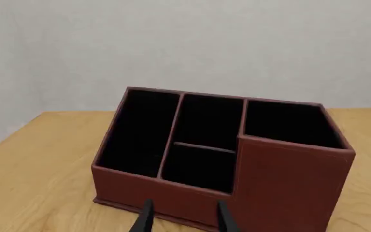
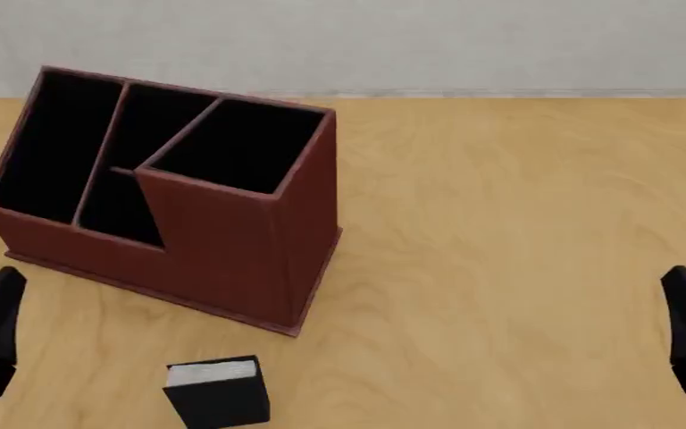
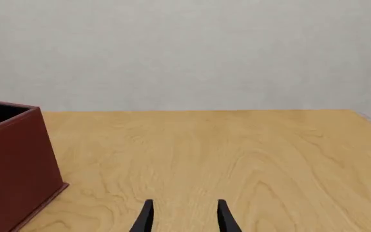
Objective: Pick up the book and place it in the left compartment of the caddy.
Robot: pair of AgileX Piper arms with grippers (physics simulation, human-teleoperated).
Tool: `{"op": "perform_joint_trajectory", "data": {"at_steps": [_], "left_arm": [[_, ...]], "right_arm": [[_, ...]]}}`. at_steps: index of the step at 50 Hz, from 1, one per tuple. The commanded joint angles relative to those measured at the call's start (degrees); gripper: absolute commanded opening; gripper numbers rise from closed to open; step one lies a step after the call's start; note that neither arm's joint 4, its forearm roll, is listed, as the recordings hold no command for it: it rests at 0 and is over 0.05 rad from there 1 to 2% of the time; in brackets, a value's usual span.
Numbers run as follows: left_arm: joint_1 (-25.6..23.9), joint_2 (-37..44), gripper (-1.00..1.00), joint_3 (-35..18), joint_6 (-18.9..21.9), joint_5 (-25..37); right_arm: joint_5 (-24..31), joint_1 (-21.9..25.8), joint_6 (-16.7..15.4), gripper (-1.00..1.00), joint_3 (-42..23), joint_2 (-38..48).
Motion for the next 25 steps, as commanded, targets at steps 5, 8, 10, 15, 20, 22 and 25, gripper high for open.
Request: {"op": "perform_joint_trajectory", "data": {"at_steps": [5, 8, 10, 15, 20, 22, 25], "left_arm": [[0.2, -0.1, 1.00, -0.3, -0.6, 0.2], [0.2, -0.1, 1.00, -0.5, -0.5, 0.4], [0.1, -0.1, 1.00, -0.7, -0.4, 0.4], [-1.0, 0.1, 1.00, -1.4, -0.5, 0.8], [-3.4, 2.4, 1.00, -2.1, 2.0, 0.0], [-5.2, 3.4, 1.00, -3.3, 0.9, 0.1], [-5.8, 5.6, 1.00, -4.9, 1.2, -0.8]], "right_arm": [[0.1, -0.1, 0.0, 1.00, -0.1, 0.1], [0.0, 0.0, 0.1, 1.00, -0.1, 0.1], [0.1, 0.0, 0.2, 1.00, -0.1, 0.2], [0.1, -0.2, 0.3, 1.00, -0.2, 0.2], [0.2, -0.2, 0.4, 1.00, -0.1, 0.2], [0.2, -0.1, 0.4, 1.00, -0.2, 0.3], [0.1, -0.2, 0.5, 1.00, -0.2, 0.5]]}}
